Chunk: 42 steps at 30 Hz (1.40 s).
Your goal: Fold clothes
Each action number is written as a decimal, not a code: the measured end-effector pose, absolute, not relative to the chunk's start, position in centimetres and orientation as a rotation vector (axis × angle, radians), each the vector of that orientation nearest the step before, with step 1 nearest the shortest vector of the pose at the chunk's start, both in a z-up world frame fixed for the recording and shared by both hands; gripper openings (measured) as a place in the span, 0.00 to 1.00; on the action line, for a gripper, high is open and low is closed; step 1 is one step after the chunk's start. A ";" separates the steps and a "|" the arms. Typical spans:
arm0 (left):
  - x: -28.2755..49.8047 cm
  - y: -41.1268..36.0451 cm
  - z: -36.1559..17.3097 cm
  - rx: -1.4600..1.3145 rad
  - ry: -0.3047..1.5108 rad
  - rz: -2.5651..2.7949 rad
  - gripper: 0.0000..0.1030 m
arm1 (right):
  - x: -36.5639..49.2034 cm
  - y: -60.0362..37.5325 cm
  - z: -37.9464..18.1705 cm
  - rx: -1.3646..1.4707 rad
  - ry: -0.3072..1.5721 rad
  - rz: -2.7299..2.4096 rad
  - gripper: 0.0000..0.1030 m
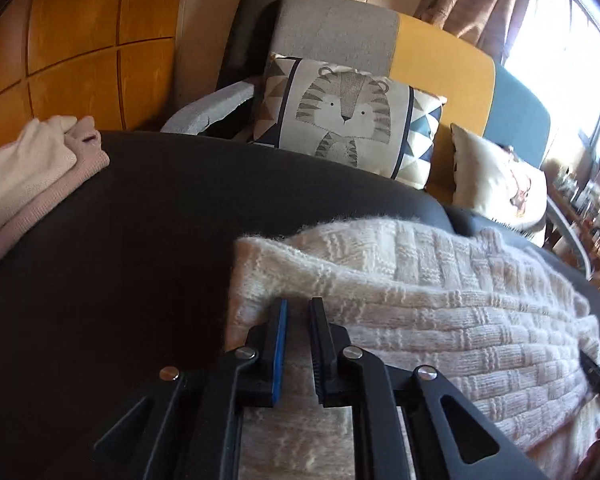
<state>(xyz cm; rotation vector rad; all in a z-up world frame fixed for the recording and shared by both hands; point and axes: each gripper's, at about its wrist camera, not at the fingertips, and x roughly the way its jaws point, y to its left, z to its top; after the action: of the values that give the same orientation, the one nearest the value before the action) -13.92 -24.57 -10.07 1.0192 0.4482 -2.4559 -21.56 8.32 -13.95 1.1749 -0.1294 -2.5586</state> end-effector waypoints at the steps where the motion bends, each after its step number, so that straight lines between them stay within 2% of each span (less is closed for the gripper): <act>1: -14.0 -24.5 -10.1 1.024 0.429 -2.453 0.12 | -21.8 9.0 -13.7 1.189 -0.176 -2.525 0.37; 6: -14.0 -24.8 -10.2 1.021 0.445 -2.467 0.12 | -20.7 13.0 -11.1 1.104 -0.464 -2.584 0.40; 11: -14.2 -24.7 -10.3 1.021 0.426 -2.469 0.11 | -19.3 7.8 -9.5 0.941 -0.102 -2.517 0.40; 16: -14.0 -25.2 -10.4 1.014 0.459 -2.480 0.11 | -21.9 4.3 -12.7 1.148 0.154 -2.446 0.37; 19: -13.9 -25.4 -10.4 1.008 0.476 -2.490 0.11 | -22.8 6.5 -13.4 1.138 -0.024 -2.477 0.36; 21: -14.0 -25.3 -10.5 1.010 0.466 -2.488 0.11 | -22.7 6.5 -13.4 1.130 -0.024 -2.489 0.36; 29: -13.4 -25.4 -9.5 1.027 0.505 -2.511 0.12 | -22.0 5.5 -13.2 1.112 0.066 -2.520 0.38; 32: -12.2 -23.7 -8.7 0.993 0.461 -2.535 0.18 | -21.7 4.7 -13.1 1.105 0.145 -2.543 0.39; 36: -12.6 -22.6 -9.3 1.044 0.390 -2.536 0.20 | -21.2 4.0 -13.0 1.095 0.235 -2.568 0.40; 42: -12.6 -22.6 -10.0 1.073 0.374 -2.557 0.21 | -21.3 4.6 -13.1 1.093 0.185 -2.559 0.40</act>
<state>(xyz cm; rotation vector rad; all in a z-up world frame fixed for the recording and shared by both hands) -12.59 -22.59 -10.02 1.0733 0.3741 -2.5573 -21.29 4.63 -13.14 1.0930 0.1848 -2.5595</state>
